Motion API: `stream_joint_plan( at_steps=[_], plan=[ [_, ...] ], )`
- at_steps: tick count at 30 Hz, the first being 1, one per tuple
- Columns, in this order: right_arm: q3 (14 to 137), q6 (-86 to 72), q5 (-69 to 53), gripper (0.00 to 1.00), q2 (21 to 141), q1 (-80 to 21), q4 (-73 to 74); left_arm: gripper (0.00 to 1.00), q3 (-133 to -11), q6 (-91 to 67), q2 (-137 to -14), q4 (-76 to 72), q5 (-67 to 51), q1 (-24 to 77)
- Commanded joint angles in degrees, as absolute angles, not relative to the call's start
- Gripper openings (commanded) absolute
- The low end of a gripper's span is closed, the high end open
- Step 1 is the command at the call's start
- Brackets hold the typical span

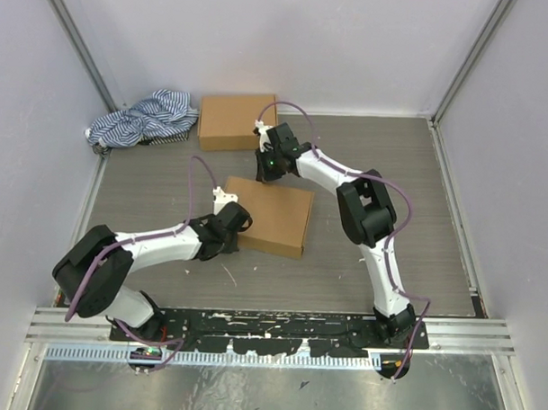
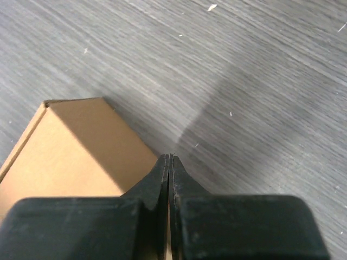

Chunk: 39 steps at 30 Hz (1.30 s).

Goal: Fold the paper box

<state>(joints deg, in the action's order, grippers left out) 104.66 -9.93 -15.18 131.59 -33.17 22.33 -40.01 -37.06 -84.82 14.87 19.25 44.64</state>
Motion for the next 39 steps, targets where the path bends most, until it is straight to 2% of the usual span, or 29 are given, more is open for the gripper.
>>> stream_joint_plan(
  at_steps=[1, 5, 10, 14, 21, 27, 30, 32, 35, 37, 39],
  plan=[
    [101.62, -9.28, -29.18, 0.05, 128.51, -42.35, 31.98, 0.00, -40.24, -42.06, -85.76, 8.36, 32.30, 46.99],
    [105.17, -10.47, -26.17, 0.05, 129.95, -42.39, 33.08, 0.00, -38.12, -45.33, -80.39, 8.79, 39.59, 52.10],
    [109.18, -11.47, -21.90, 0.05, 129.07, -40.59, 32.14, 0.05, -37.89, -43.21, -77.81, 8.67, 41.00, 52.38],
    [110.72, -12.04, -19.18, 0.05, 128.58, -38.36, 35.22, 0.05, -42.94, -38.90, -81.03, 10.05, 38.31, 52.33],
    [102.11, -14.25, -16.58, 0.04, 121.62, -32.51, 34.48, 0.04, -51.51, -35.64, -91.13, 6.86, 30.99, 52.29],
    [96.50, -17.11, -7.74, 0.06, 115.64, -25.14, 32.89, 0.05, -68.18, -30.47, -103.73, 6.95, 24.89, 52.21],
    [95.68, -17.95, -5.16, 0.13, 111.80, -21.32, 31.21, 0.05, -78.74, -30.66, -110.95, 8.68, 20.66, 52.21],
    [97.19, -18.04, -2.37, 0.21, 108.68, -19.11, 31.01, 0.06, -85.34, -31.64, -114.66, 9.62, 19.27, 52.21],
    [98.55, -18.26, 2.52, 0.28, 104.01, -16.84, 30.53, 0.12, -94.17, -32.69, -119.69, 8.30, 17.27, 50.91],
    [97.59, -19.20, 6.23, 0.29, 99.98, -16.24, 30.63, 0.15, -101.11, -34.26, -123.15, 11.12, 14.09, 48.77],
    [94.44, -19.80, 10.16, 0.29, 95.40, -16.18, 31.07, 0.14, -106.53, -36.86, -125.03, 16.98, 11.18, 46.15]
  ],
)
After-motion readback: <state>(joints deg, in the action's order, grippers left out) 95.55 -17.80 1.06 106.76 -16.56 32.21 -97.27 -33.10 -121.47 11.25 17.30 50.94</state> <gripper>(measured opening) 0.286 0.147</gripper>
